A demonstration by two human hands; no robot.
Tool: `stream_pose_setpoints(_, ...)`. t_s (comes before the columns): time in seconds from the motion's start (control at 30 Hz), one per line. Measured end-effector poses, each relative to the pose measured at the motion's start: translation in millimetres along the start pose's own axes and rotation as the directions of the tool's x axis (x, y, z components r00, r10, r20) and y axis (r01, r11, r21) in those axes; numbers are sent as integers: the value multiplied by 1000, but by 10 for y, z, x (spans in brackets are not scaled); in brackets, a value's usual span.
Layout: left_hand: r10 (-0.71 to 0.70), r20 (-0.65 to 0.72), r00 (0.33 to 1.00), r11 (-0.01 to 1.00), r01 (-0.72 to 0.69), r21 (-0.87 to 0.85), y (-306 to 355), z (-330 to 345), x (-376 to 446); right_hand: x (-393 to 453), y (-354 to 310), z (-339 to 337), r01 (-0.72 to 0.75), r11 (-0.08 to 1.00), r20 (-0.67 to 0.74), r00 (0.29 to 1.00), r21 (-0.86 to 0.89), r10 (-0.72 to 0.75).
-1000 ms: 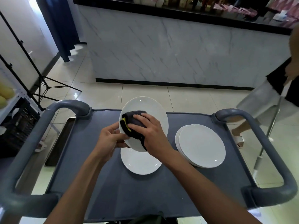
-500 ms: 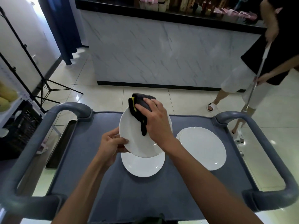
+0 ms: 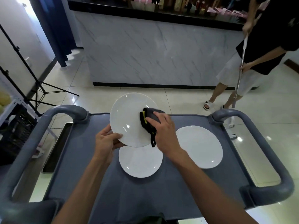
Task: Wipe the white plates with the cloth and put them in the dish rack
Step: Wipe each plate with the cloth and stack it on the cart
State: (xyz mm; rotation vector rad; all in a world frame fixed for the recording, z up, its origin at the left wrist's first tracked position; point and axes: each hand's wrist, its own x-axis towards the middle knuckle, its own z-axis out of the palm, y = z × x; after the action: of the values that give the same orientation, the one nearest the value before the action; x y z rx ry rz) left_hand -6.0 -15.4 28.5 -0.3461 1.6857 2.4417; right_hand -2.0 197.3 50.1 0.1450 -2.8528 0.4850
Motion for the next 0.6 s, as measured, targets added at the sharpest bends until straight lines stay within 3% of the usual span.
stream_pose_setpoints(0.33, 9, -19, 1000, 1000, -8, 27, 10, 58, 87, -431, -388, 225, 103, 979, 16, 994, 176, -108)
stream_pose_setpoints(0.6, 3, 18, 1000, 1000, -3, 23, 36, 83, 67, -390, -152, 101, -13, 992, -123, 992, 125, 28)
